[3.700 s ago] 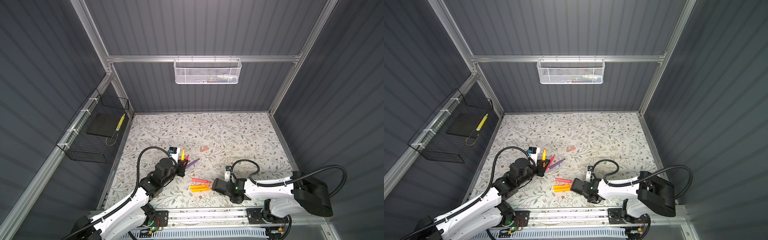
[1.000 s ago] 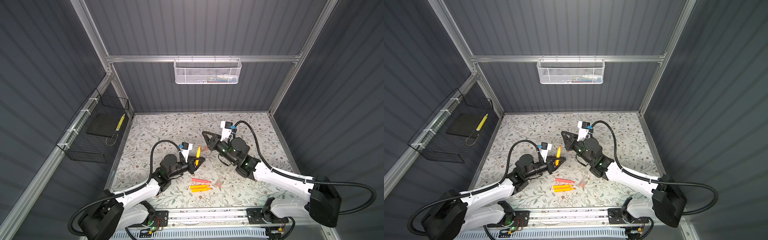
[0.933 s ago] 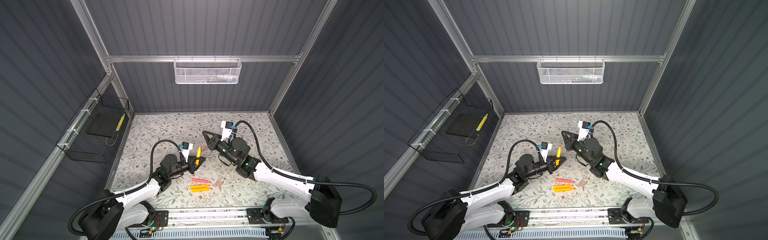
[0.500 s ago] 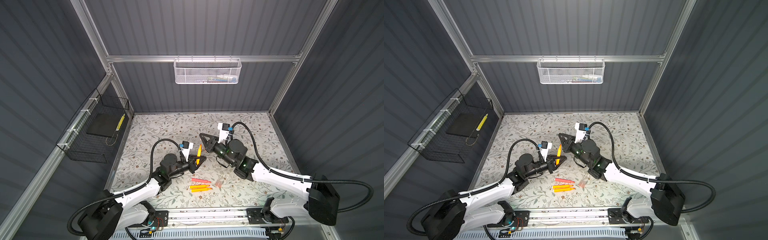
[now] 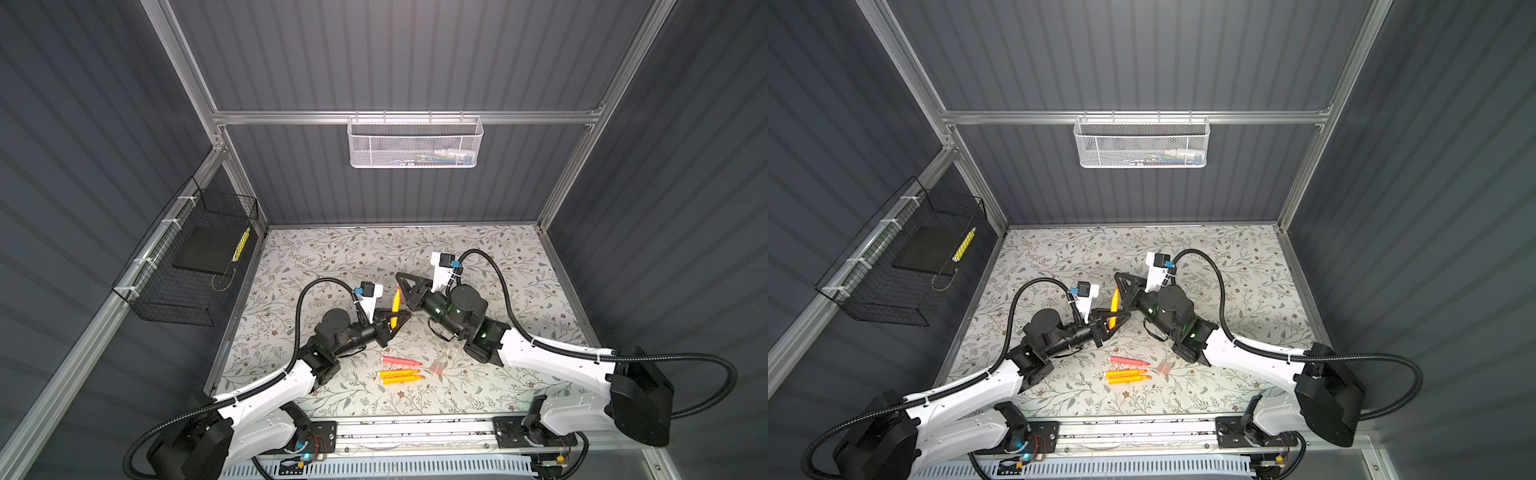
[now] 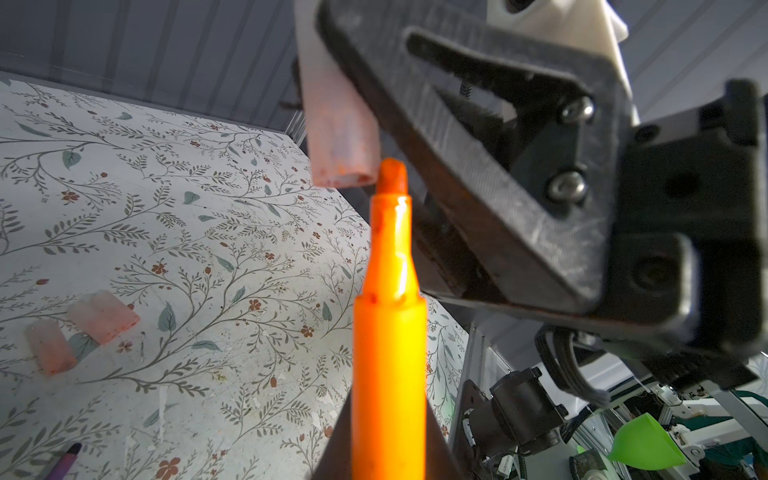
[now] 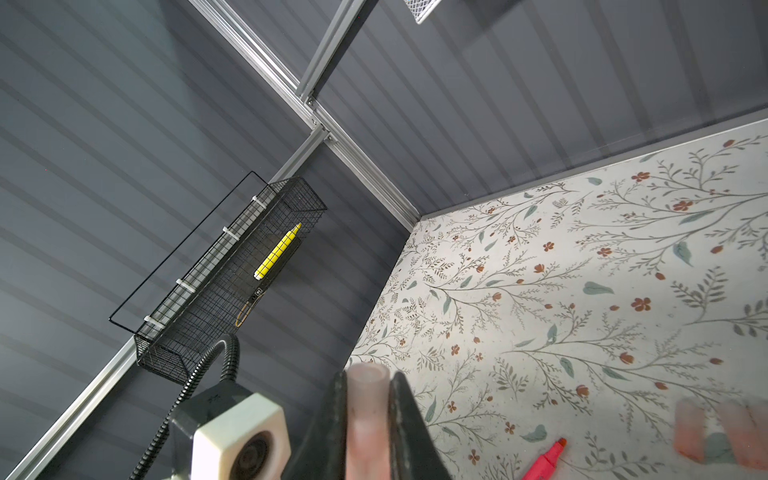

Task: Insert the pens into the pen caps
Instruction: 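Lower the held cap onto the orange marker tip with the right gripper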

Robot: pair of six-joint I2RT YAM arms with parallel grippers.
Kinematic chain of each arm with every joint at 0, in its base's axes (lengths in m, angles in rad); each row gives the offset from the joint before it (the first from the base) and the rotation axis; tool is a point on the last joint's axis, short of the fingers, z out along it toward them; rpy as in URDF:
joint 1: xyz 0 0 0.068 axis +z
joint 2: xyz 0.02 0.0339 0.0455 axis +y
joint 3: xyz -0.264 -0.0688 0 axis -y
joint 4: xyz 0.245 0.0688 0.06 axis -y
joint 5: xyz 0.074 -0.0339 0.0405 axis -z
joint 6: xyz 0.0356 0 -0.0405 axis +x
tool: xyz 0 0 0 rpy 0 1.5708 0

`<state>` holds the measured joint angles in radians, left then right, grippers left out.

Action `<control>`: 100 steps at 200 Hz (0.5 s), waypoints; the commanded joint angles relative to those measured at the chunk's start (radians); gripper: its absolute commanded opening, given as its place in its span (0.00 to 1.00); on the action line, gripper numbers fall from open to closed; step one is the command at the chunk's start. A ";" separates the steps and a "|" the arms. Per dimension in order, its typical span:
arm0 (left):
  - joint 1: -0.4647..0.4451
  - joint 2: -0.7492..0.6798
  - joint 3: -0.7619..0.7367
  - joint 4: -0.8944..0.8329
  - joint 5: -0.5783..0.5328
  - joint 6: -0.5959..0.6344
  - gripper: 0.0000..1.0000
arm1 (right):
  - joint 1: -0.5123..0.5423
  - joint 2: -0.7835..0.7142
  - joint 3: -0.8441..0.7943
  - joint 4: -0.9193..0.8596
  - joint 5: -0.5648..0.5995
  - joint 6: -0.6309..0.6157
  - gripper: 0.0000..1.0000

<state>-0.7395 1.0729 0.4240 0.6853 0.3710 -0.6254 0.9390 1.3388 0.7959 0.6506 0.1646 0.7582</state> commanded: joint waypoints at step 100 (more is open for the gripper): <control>-0.006 0.009 0.006 0.014 -0.008 0.016 0.00 | 0.010 -0.043 0.009 0.010 0.031 -0.042 0.02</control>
<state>-0.7395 1.0763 0.4240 0.6846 0.3637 -0.6250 0.9443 1.3243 0.7860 0.6487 0.1909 0.7395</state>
